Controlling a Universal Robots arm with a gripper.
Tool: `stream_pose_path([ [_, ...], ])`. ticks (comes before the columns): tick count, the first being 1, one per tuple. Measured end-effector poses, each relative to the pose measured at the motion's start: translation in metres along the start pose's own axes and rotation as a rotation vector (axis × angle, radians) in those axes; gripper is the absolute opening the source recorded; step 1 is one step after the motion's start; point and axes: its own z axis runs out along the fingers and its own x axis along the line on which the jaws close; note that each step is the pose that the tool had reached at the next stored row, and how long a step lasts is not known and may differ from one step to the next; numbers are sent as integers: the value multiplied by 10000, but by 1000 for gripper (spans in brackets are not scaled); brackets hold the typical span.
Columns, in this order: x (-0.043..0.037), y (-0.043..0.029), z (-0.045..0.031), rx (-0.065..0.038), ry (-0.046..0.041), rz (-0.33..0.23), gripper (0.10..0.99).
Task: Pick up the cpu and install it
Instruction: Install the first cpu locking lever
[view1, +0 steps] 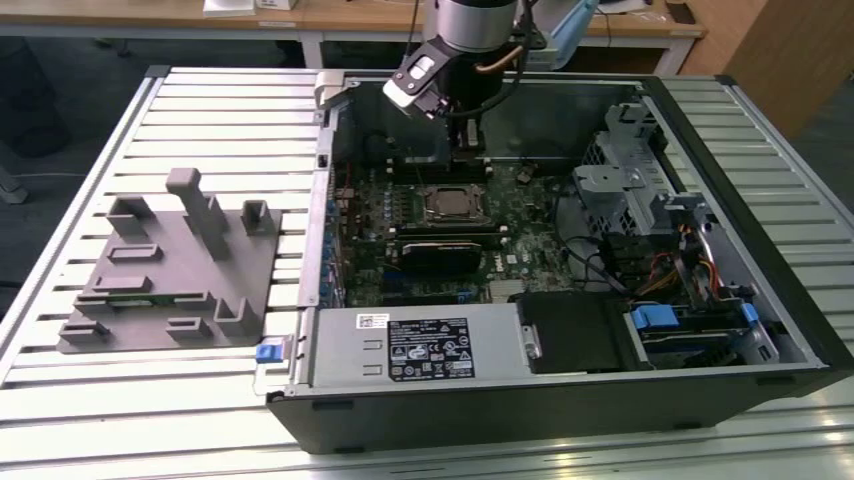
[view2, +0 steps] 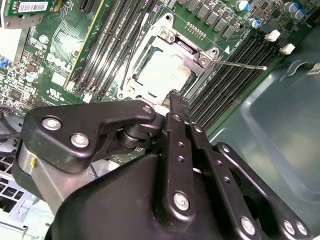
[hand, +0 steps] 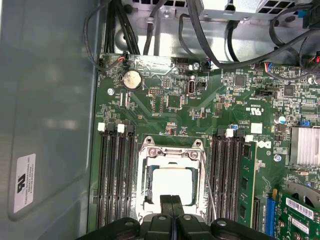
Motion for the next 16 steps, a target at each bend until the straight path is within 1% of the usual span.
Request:
stream_pose_path([
  [11, -2, 2, -203, -1, 0, 1, 106],
  [14, -2, 2, -207, -3, 3, -18, 106],
  [16, -2, 2, -208, -4, 4, -263, 106],
])
